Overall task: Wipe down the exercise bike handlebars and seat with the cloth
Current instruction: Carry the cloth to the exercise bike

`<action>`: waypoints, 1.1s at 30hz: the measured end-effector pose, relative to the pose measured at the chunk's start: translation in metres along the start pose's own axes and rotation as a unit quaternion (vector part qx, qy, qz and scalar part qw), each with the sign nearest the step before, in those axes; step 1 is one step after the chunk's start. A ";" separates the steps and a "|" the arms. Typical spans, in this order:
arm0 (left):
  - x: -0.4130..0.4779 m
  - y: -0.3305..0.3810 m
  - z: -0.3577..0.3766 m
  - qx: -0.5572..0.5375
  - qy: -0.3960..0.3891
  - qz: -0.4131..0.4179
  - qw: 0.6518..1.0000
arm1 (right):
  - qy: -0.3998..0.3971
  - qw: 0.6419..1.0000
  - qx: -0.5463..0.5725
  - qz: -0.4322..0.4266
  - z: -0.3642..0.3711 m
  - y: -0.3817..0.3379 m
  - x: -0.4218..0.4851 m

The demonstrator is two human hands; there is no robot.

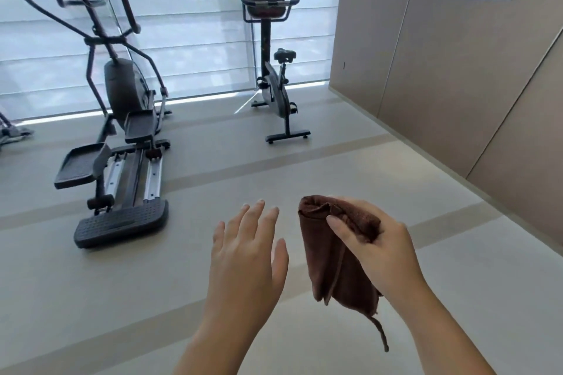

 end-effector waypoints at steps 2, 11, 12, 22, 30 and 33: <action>0.037 -0.022 0.016 -0.006 0.007 -0.001 1.000 | -0.013 1.000 0.005 0.002 0.011 0.023 0.043; 0.248 -0.091 0.078 0.007 0.024 0.001 1.000 | -0.024 0.999 0.019 -0.021 0.015 0.103 0.265; 0.270 -0.098 0.082 0.010 0.026 0.005 1.000 | -0.024 0.999 0.020 -0.026 0.016 0.108 0.288; 0.453 -0.205 0.136 -0.003 0.037 -0.012 0.999 | -0.033 0.999 -0.010 -0.014 0.061 0.185 0.493; 0.619 -0.325 0.163 -0.027 0.020 0.019 0.999 | 0.012 1.000 -0.016 -0.015 0.128 0.224 0.682; 0.682 -0.367 0.163 -0.026 0.022 0.026 0.999 | 0.015 1.000 -0.009 -0.012 0.155 0.231 0.752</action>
Point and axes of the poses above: each hand's wrist, its own x-axis towards the middle knuckle, its own z-axis out of the palm, y = z × x, the point moved 6 cm from there along x, towards the middle knuckle, and after that the axes turned 7 degrees about -y, right-handed, at the moved point
